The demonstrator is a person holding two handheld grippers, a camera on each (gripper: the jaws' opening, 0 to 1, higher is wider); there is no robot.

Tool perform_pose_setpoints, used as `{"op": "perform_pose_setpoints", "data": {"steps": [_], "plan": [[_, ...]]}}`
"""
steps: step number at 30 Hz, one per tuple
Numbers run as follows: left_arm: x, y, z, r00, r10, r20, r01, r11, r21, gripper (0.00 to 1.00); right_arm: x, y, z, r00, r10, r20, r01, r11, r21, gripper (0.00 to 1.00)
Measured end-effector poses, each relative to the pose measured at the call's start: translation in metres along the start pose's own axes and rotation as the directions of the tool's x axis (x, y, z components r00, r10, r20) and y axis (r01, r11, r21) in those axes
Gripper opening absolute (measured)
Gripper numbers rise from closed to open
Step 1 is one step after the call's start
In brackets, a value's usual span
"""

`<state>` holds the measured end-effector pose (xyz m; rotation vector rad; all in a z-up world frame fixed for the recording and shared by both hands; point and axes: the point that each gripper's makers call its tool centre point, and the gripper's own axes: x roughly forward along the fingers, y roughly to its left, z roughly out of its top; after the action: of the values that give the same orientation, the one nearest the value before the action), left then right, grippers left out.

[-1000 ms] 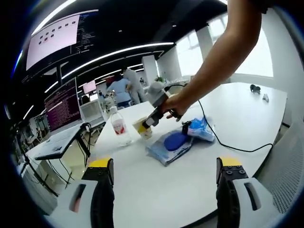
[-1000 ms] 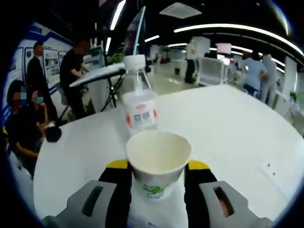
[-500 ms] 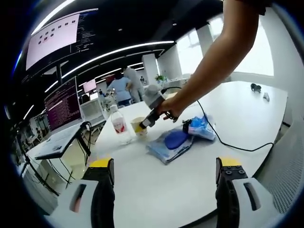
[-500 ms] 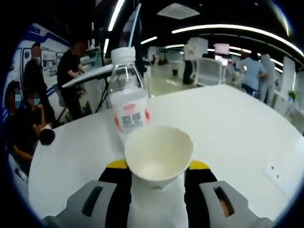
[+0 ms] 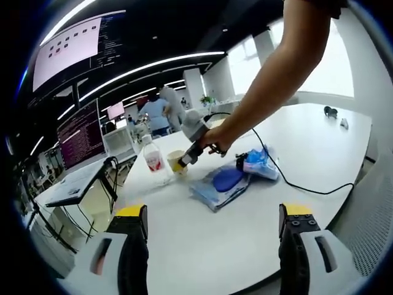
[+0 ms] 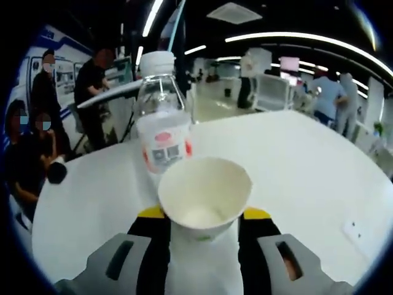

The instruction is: Arrange the tabletop items into an orderly group along one side of the table until the central work area is clear of visible clutter.

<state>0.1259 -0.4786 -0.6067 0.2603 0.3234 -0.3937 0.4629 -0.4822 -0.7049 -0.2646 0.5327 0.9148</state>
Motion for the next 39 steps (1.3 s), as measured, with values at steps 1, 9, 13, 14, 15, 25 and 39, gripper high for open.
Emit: {"op": "perform_pose_setpoints", "data": {"steps": [1,9,13,14,15,25,39], "plan": [[0.000,0.000,0.000,1.000,0.001,0.000,-0.001,1.000,0.000,0.87,0.001,-0.001,0.000,1.000,0.001,-0.001,-0.001,1.000,-0.003,0.40],[0.000,0.001,0.000,1.000,0.003,0.004,-0.003,1.000,-0.002,0.87,0.004,-0.001,-0.008,1.000,-0.001,-0.028,0.001,1.000,-0.018,0.39],[0.000,0.001,0.000,1.000,0.001,0.003,-0.001,1.000,0.001,0.87,0.003,0.000,-0.010,0.999,-0.002,-0.038,0.001,1.000,-0.017,0.42],[0.000,0.001,0.001,1.000,0.001,0.004,-0.001,1.000,0.001,0.87,0.003,0.001,-0.012,0.999,-0.001,-0.040,0.001,1.000,-0.016,0.43],[0.000,0.001,0.001,1.000,0.002,0.004,-0.002,1.000,0.001,0.87,0.002,0.001,-0.013,0.999,-0.002,-0.043,0.001,1.000,-0.015,0.44],[-0.001,0.001,0.001,1.000,0.001,0.009,-0.001,1.000,0.003,0.88,-0.002,0.002,-0.023,0.998,0.004,-0.063,-0.005,1.000,-0.012,0.57],[-0.001,0.001,0.003,1.000,0.002,0.019,-0.002,1.000,0.006,0.88,-0.019,0.003,-0.033,0.996,0.023,-0.082,-0.027,0.998,-0.055,0.70]]}}
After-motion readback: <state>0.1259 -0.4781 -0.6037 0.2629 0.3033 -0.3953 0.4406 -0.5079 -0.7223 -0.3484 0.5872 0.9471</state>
